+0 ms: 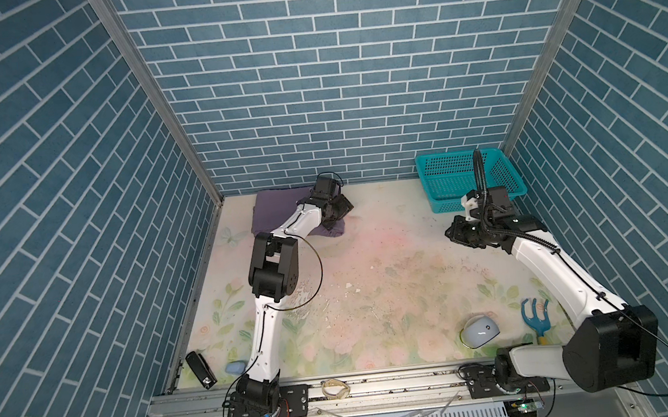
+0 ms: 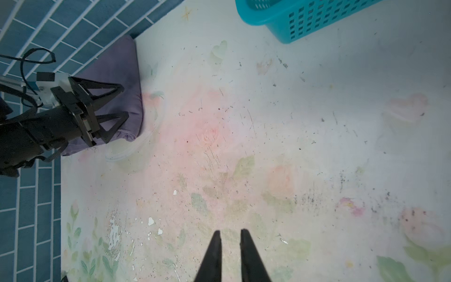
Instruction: Fold and stack the trousers
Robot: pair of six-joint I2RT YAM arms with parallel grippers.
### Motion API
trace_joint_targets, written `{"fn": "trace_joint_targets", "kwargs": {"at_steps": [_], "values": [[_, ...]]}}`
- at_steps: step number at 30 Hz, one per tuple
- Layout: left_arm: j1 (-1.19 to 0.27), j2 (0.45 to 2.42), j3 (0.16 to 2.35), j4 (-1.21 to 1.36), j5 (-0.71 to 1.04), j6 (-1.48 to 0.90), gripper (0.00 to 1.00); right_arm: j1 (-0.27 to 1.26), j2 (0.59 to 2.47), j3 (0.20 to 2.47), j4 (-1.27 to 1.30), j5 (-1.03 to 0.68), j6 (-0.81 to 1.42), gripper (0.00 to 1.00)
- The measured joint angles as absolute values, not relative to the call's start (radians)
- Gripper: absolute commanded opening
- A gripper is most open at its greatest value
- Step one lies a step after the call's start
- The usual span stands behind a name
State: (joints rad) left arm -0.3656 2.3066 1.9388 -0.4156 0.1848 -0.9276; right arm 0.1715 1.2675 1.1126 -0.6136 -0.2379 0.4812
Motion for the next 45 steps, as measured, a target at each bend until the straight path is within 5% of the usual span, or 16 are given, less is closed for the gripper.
{"fn": "trace_joint_targets", "kwargs": {"at_steps": [1, 6, 7, 8, 17, 27, 45], "values": [[-0.366, 2.273, 1.932, -0.433, 0.179, -0.913, 0.99, 0.168, 1.248, 1.113, -0.615, -0.228, 0.473, 0.30], [-0.351, 1.951, 1.813, -0.486, 0.110, -0.804, 0.99, 0.154, 1.110, 1.113, -0.626, -0.064, 0.416, 0.46], [-0.343, 1.879, 1.777, -0.488, 0.087, -0.783, 0.99, 0.154, 1.085, 1.113, -0.630, -0.020, 0.407, 0.94], [-0.330, 1.785, 1.727, -0.488, 0.054, -0.758, 0.99, 0.152, 1.060, 1.113, -0.633, 0.027, 0.401, 0.99], [-0.189, 1.157, 1.183, -0.434, -0.277, -0.633, 0.99, 0.106, 0.826, 0.934, -0.516, 0.416, 0.324, 0.99], [-0.141, 0.807, 0.571, -0.206, -0.590, -0.587, 0.99, 0.068, 0.749, 0.451, -0.098, 0.477, 0.278, 0.99], [-0.141, 0.891, 0.344, 0.139, -0.703, -0.309, 0.99, 0.060, 0.927, 0.287, 0.188, 0.514, 0.235, 0.99]]}}
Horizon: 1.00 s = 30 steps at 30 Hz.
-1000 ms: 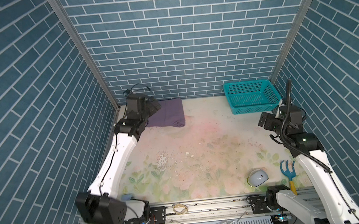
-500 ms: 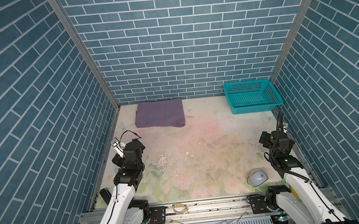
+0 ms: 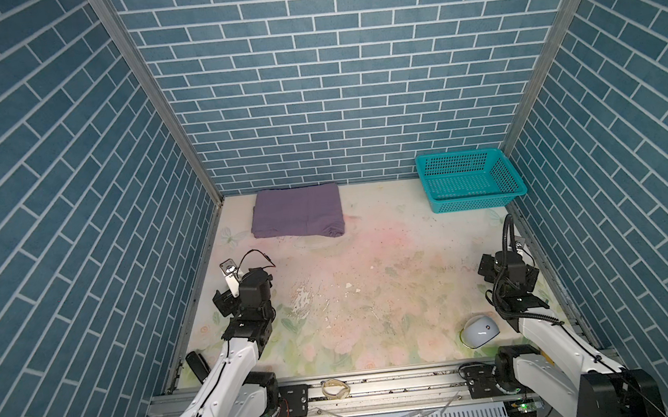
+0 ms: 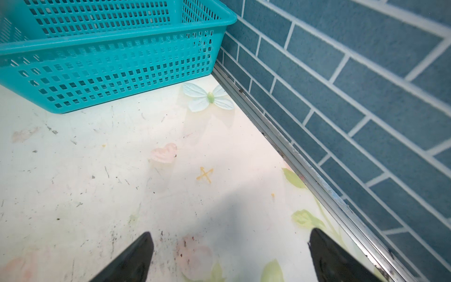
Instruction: Fold and stack the trousers
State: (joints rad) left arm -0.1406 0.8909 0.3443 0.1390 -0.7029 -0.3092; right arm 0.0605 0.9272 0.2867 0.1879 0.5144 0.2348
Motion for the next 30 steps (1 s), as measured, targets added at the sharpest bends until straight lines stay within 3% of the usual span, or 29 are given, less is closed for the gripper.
{"fn": "trace_joint_targets", "kwargs": {"at_steps": [9, 16, 25, 30], "values": [[-0.141, 1.059, 0.298, 0.294, -0.744, -0.287, 0.99, 0.057, 1.001, 0.287, 0.244, 0.531, 0.235, 0.99], [-0.139, 1.239, 0.415, 0.296, -0.764, -0.271, 0.99, 0.055, 1.065, 0.289, 0.298, 0.532, 0.239, 0.99], [-0.136, 1.415, 0.526, 0.371, -0.650, -0.181, 0.99, 0.044, 1.253, 0.307, 0.481, 0.547, 0.257, 0.99], [-0.129, 1.456, 0.590, 0.357, -0.556, -0.136, 0.99, 0.032, 1.410, 0.466, 0.451, 0.541, 0.253, 0.99]]}}
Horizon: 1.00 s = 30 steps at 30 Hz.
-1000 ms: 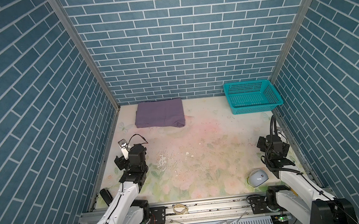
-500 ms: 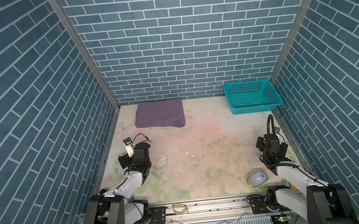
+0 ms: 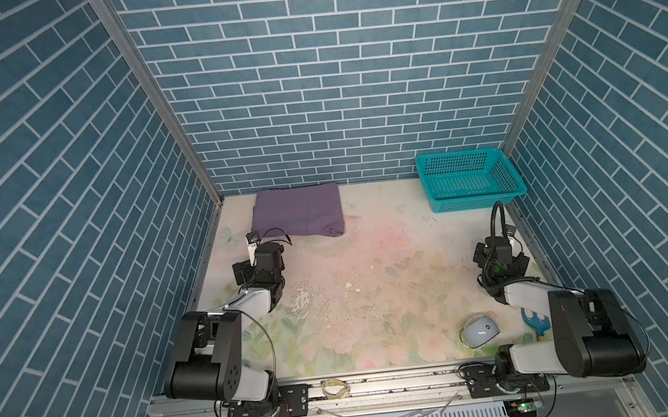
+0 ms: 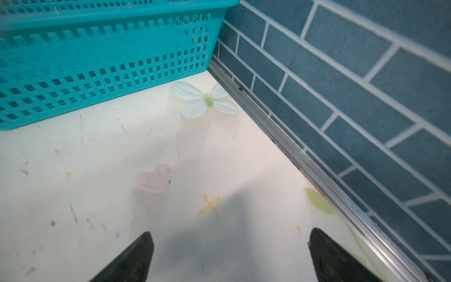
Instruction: Fold and stack the trousers
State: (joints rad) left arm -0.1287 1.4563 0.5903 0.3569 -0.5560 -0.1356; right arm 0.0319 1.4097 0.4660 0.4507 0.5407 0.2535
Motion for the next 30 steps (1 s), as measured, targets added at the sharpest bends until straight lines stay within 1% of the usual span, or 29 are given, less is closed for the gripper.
{"fn": "trace_joint_targets", "kwargs": {"at_steps": [4, 7, 10, 13, 15, 18, 21, 24, 30], "values": [[-0.086, 1.443, 0.570, 0.383, -0.472, -0.122, 0.99, 0.027, 1.477, 0.564, 0.453, 0.486, 0.221, 0.99], [-0.045, 1.367, 0.463, 0.471, -0.408, -0.115, 0.99, 0.024, 1.483, 0.521, 0.566, 0.463, 0.191, 0.99], [-0.028, 1.293, 0.315, 0.630, -0.403, -0.112, 0.99, 0.014, 1.479, 0.419, 0.689, 0.409, 0.165, 0.99], [-0.016, 1.369, 0.182, 0.898, -0.402, -0.112, 0.99, 0.009, 1.498, 0.314, 0.851, 0.338, 0.134, 0.99], [0.002, 1.428, 0.131, 0.984, -0.367, -0.106, 0.99, 0.008, 1.531, 0.286, 0.915, 0.306, 0.123, 0.99], [0.014, 1.454, 0.146, 1.020, -0.299, -0.089, 0.99, 0.003, 1.540, 0.303, 0.910, 0.259, 0.113, 0.99], [0.017, 1.511, 0.267, 0.990, -0.182, -0.047, 0.99, -0.014, 1.540, 0.346, 0.899, 0.199, 0.104, 0.99], [0.010, 1.519, 0.364, 0.958, -0.095, -0.009, 0.99, -0.025, 1.540, 0.356, 0.897, 0.170, 0.103, 0.99], [0.008, 1.519, 0.375, 0.916, -0.049, 0.016, 0.99, -0.027, 1.540, 0.356, 0.888, 0.139, 0.099, 0.99]]}}
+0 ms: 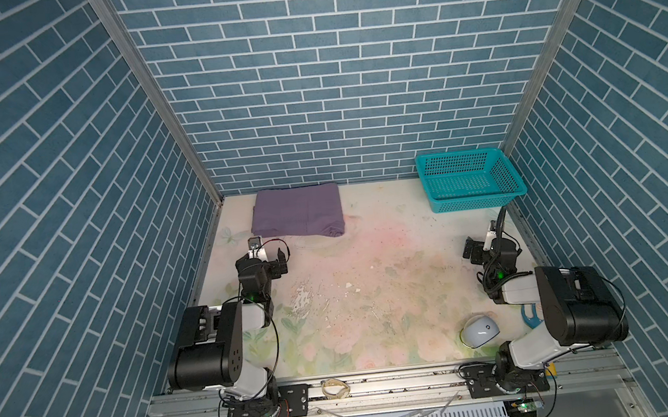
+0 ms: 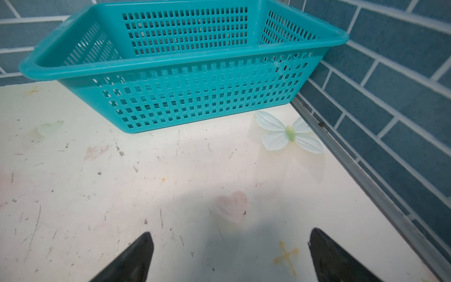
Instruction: Fold and stack the trousers
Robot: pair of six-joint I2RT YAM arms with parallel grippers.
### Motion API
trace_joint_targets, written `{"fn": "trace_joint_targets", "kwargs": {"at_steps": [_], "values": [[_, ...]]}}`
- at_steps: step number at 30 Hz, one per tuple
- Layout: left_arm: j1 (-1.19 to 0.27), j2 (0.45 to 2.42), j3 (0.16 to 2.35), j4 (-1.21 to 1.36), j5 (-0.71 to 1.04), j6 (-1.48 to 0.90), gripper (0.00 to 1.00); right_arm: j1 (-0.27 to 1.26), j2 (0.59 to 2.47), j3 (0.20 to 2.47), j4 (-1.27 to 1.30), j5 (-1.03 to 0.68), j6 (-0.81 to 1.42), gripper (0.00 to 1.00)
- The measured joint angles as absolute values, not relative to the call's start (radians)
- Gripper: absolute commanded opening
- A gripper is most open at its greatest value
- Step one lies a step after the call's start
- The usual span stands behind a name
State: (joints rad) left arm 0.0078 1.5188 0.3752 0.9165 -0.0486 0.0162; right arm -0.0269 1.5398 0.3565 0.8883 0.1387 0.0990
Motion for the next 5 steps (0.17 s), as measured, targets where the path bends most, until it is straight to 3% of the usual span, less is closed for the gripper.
{"fn": "trace_joint_targets", "kwargs": {"at_steps": [5], "values": [[0.008, 1.519, 0.375, 0.898, -0.039, 0.020, 0.99, -0.033, 1.540, 0.360, 0.868, 0.114, 0.099, 0.99]]}}
